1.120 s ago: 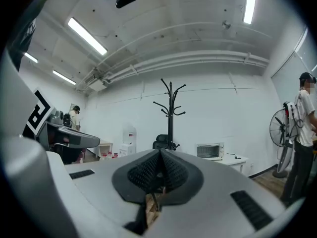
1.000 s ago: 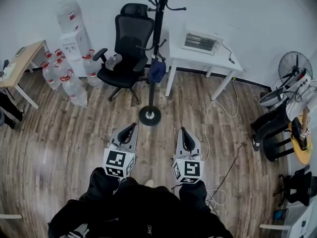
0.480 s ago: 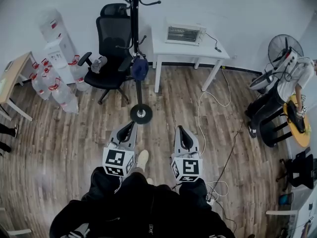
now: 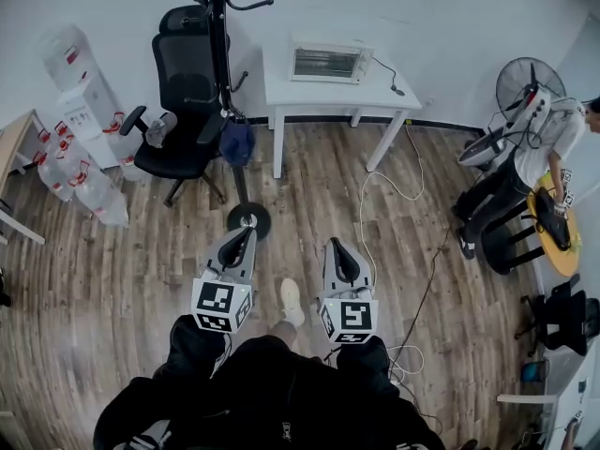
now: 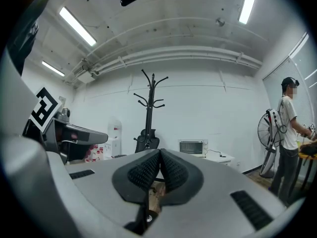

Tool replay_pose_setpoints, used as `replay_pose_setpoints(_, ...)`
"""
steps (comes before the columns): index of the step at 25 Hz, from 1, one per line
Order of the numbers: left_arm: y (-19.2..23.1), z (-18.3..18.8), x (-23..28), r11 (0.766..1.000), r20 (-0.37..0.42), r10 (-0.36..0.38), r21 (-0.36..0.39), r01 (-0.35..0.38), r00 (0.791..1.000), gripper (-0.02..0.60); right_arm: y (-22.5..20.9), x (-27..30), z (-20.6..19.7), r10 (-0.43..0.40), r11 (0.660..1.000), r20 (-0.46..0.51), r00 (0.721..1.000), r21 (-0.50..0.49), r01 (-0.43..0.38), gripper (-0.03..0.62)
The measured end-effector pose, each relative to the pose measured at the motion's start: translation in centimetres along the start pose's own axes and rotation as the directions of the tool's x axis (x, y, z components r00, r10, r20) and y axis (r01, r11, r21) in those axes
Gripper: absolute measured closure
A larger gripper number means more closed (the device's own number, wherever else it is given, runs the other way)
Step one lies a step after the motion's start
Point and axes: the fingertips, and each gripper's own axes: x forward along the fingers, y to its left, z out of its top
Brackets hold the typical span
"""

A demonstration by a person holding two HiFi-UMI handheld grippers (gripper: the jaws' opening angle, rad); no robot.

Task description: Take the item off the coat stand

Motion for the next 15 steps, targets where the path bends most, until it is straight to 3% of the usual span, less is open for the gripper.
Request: replay_pose_setpoints(15, 6.0, 1.4, 19.1, 0.993, -0.043, 0.107, -0.043, -0.109, 0.993, 0.555, -9.1, 19.9, -0.9, 0.145, 0.989, -0.047, 0.988, 0.008, -0.145, 0.579)
